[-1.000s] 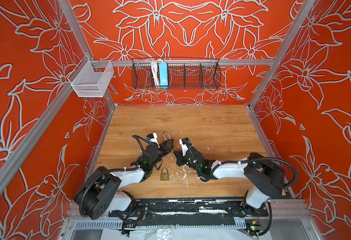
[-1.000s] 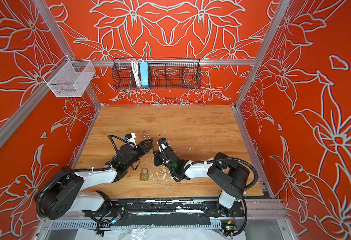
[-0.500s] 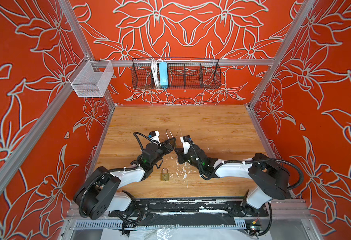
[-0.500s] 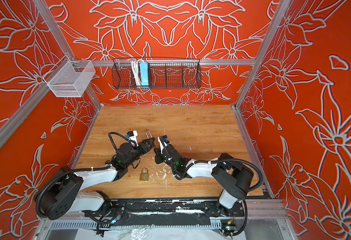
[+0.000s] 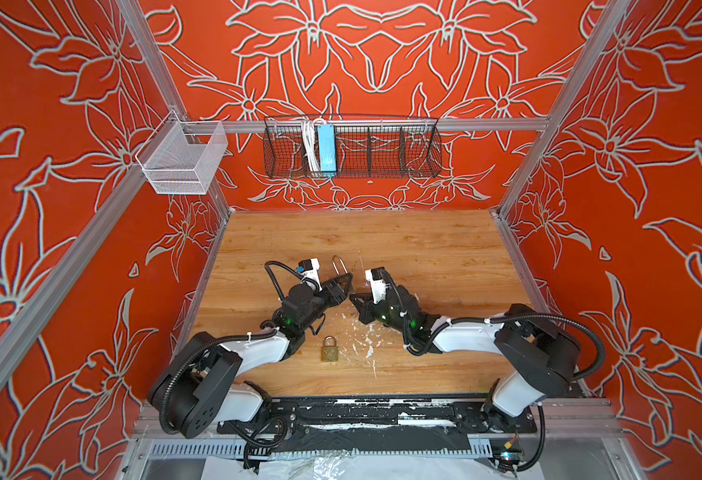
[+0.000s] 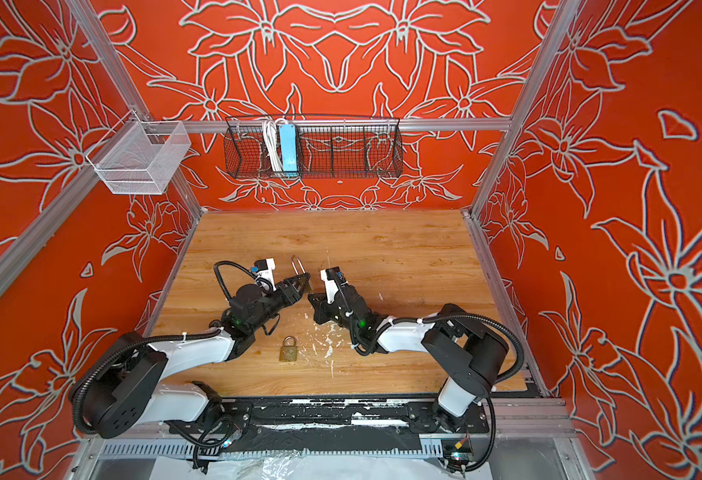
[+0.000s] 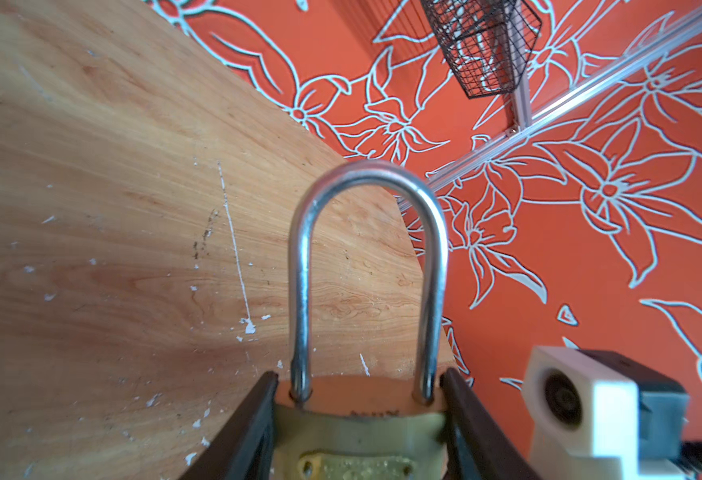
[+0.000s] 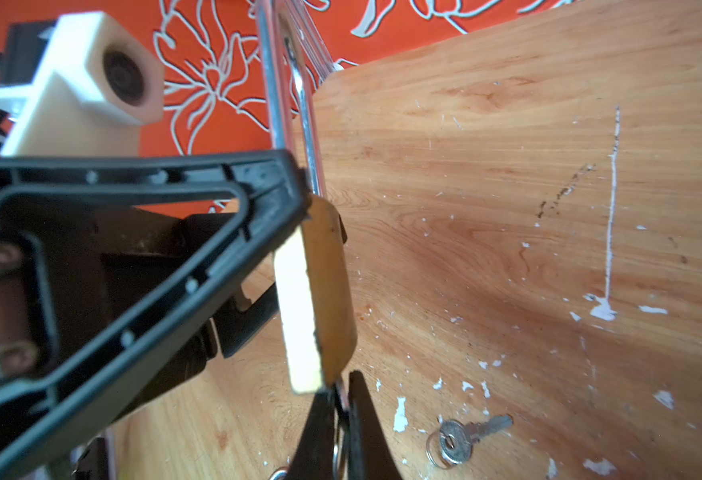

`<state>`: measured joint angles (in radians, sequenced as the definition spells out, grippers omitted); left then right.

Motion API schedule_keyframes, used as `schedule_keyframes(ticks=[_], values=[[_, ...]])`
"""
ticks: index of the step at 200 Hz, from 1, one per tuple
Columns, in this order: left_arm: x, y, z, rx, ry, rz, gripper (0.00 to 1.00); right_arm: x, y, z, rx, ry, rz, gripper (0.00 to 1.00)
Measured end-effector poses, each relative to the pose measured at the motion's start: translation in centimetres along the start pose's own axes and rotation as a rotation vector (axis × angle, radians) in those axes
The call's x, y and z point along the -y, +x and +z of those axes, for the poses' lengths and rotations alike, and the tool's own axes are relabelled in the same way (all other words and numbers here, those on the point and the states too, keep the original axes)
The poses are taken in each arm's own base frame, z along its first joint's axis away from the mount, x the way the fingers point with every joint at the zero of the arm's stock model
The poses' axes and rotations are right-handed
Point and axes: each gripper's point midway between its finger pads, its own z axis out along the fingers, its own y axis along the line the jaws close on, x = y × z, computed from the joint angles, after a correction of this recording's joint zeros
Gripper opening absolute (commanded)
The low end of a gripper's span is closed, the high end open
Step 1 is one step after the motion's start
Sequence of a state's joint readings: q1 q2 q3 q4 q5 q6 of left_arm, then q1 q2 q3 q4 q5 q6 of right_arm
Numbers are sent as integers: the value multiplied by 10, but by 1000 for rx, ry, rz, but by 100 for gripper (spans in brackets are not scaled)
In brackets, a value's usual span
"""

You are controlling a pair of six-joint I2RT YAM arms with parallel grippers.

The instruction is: Unlock with the key

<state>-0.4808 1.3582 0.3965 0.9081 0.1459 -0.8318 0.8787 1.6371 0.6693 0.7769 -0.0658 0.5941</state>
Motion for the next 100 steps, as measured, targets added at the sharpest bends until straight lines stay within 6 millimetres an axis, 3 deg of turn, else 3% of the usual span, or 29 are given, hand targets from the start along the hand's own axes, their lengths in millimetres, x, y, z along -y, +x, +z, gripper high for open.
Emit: schedule_keyframes(ticks=[100], values=[[5, -3, 1, -26, 98, 6, 0, -4, -1, -2, 28, -78, 22, 0]])
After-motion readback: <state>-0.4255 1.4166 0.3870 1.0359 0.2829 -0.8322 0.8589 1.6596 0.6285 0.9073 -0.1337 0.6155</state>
